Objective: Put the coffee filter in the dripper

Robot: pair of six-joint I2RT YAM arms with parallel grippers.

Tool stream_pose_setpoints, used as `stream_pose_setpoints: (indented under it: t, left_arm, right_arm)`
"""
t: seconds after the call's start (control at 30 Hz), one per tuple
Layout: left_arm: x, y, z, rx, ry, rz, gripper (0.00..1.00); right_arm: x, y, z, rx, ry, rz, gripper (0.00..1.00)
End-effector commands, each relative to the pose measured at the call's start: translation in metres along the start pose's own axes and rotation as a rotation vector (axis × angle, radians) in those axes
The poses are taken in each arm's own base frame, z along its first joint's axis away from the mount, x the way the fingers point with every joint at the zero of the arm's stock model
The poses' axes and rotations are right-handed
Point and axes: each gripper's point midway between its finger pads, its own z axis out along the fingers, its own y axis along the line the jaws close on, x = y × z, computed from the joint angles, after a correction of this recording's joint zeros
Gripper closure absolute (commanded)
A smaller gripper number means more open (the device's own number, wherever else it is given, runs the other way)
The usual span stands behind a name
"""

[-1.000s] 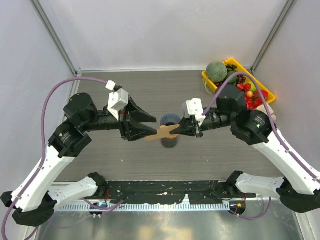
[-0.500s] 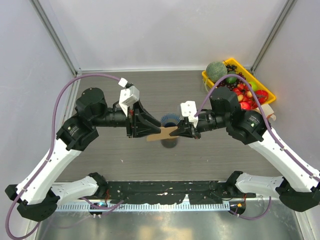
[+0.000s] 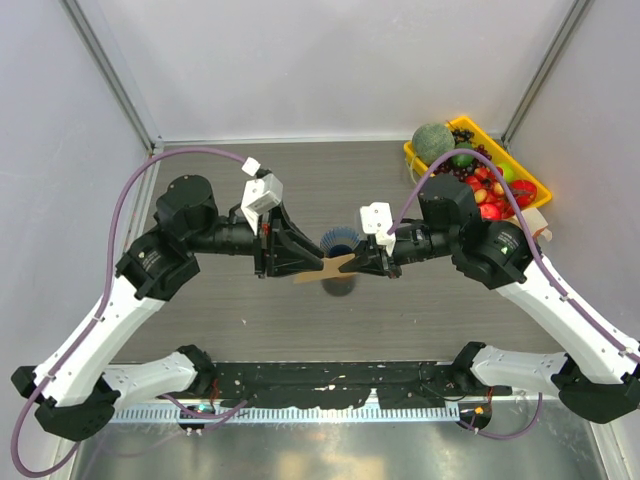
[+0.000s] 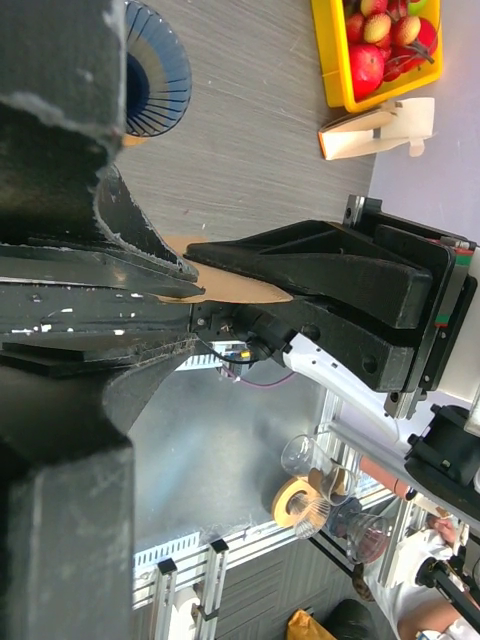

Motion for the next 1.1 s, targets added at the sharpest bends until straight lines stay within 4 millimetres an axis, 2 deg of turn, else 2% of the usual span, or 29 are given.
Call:
stream_pose_setpoints:
  t: [0.0,0.07,0.2,0.3,0.37,0.5,0.8,1.07]
  left_arm:
    - [-0.007,-0.002,0.000,-0.002,-0.011,0.009,0.70]
    - [-0.008,-0.001,0.000,-0.002,-0.011,0.007,0.71]
    - [-0.010,-0.002,0.000,0.000,-0.015,0.006,0.79]
    - [-0.011,-0.003,0.001,0.010,-0.015,0.002,0.89]
    - [-0.010,-0.004,0.002,0.017,-0.012,-0.008,1.00]
    - [-0.009,-0.007,0.003,0.042,-0.011,-0.037,1.00]
    - [-0.001,0.004,0.009,0.020,0.006,-0.103,1.00]
    - [-0.001,0.008,0.009,0.046,-0.018,-0.192,1.00]
  right_arm:
    - [-0.008,0.001,0.000,-0.002,-0.023,-0.024,0.95]
    - [-0.008,0.001,-0.001,-0.001,-0.021,-0.023,0.95]
    - [-0.008,0.002,-0.001,-0.005,-0.023,-0.025,0.95]
    - [-0.008,0.002,-0.001,-0.005,-0.023,-0.028,0.95]
    - [-0.009,0.002,-0.001,-0.007,-0.026,-0.037,0.95]
    - [-0.009,0.004,-0.002,-0.010,-0.020,-0.064,0.95]
    - [-0.009,0.009,-0.005,-0.025,-0.011,-0.119,0.95]
    - [-0.007,0.012,-0.008,-0.024,-0.001,-0.162,0.95]
